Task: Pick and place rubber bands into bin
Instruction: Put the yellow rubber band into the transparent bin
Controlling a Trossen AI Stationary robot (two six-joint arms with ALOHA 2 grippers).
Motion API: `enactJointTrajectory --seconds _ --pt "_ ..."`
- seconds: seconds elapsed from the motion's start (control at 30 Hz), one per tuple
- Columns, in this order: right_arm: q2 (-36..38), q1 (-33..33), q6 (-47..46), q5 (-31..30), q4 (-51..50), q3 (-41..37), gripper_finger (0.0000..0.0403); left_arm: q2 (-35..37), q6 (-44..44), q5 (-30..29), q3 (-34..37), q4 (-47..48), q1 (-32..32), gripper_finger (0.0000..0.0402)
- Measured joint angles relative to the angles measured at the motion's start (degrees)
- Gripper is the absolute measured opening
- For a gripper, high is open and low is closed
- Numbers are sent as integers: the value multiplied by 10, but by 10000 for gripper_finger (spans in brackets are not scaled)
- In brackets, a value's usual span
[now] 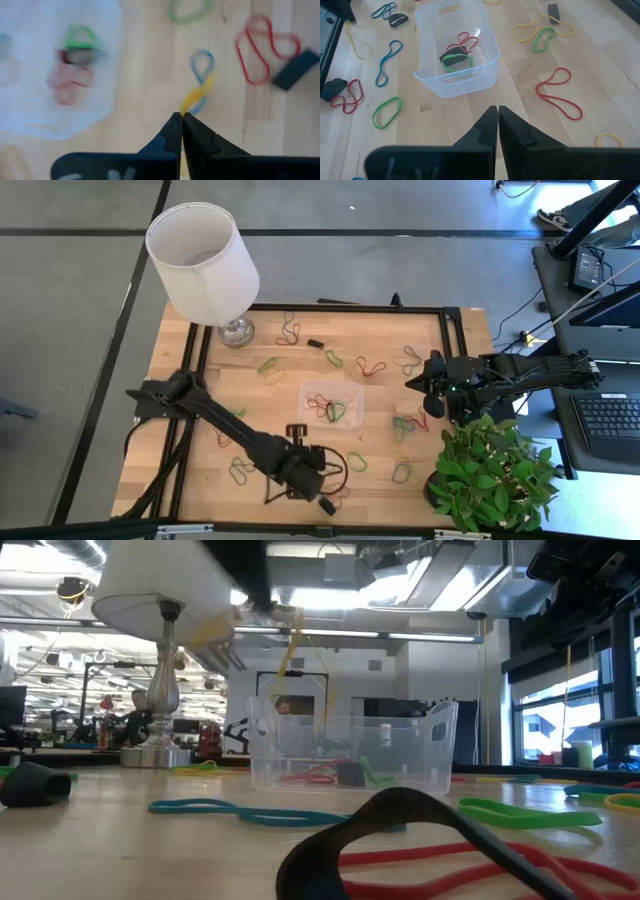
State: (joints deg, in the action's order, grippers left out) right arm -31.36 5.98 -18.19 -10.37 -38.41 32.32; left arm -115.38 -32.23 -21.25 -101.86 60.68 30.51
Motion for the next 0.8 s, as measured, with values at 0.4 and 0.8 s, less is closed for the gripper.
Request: enactJointTrajectory --seconds 0.4,0.8 --pt "0 0 -22 -7 12 0 20 81 254 -41 -1 5 -158 2" --pt "0 0 -73 -7 13 0 20 -24 388 96 4 -34 -291 2"
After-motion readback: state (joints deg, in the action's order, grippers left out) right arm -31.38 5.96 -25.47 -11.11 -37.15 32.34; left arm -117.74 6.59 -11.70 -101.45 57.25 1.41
